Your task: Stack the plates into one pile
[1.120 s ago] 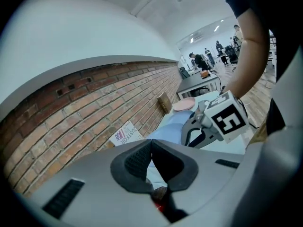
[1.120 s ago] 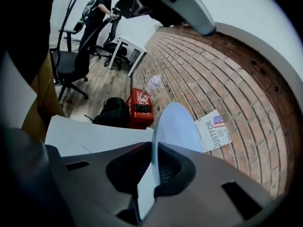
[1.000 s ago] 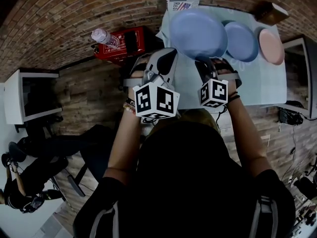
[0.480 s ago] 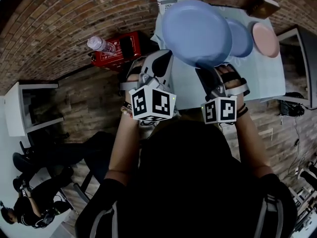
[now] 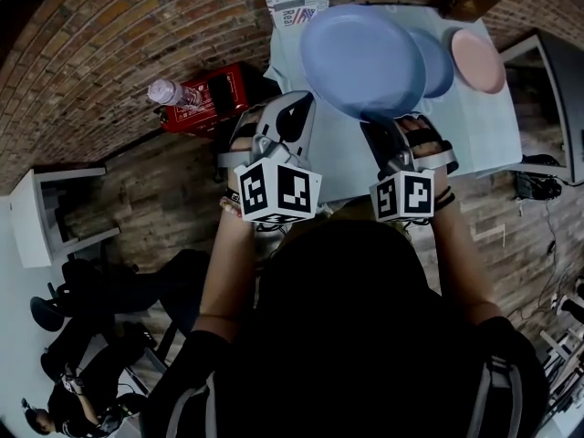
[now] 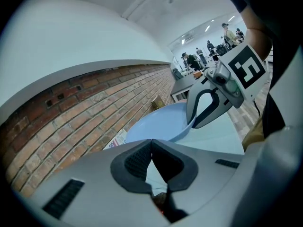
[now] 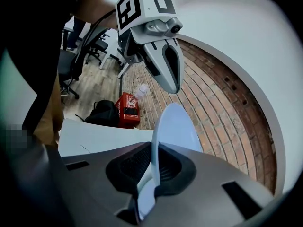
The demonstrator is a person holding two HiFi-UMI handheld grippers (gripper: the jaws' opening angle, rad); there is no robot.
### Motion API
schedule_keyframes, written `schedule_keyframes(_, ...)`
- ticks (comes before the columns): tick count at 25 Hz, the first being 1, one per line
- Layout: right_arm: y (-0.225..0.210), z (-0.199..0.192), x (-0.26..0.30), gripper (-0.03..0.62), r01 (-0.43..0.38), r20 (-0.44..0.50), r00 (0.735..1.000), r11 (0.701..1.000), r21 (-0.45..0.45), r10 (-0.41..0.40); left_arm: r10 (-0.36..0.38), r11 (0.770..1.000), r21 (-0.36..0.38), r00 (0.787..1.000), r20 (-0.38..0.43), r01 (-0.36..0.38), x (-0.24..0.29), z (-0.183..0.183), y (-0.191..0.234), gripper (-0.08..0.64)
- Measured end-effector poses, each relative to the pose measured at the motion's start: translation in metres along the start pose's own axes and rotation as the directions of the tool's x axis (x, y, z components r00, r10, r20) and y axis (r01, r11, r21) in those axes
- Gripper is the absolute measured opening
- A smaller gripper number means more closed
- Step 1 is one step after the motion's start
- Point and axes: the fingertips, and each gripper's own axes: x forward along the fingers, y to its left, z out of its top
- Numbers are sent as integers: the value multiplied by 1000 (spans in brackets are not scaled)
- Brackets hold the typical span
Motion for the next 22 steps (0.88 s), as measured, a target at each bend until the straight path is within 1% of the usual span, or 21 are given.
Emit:
schedule_keyframes(8, -18, -58, -12, 46, 17, -40, 999, 998, 56, -15, -57, 998, 19, 998, 8, 57, 47, 38, -30, 21)
schedule_keyframes(12, -27, -96, -22, 46, 20, -51, 999, 997, 69, -16, -87, 996, 23, 996, 6, 87, 78, 63, -50, 21)
schedule_keyframes(15, -36, -129, -30, 46, 11, -65, 998, 997, 76, -6, -96, 995, 21, 995, 7, 96, 101, 85, -62, 21)
schedule_keyframes(18, -44, -160, -34, 46, 11, -73, 997, 996, 86, -5, -106, 994, 33, 994, 7, 106, 121, 106, -74, 21)
schedule_keyframes(22, -54, -191, -36, 46, 12, -70, 998, 995, 96, -6, -105, 994, 39, 994, 6, 105, 143, 126, -86, 21)
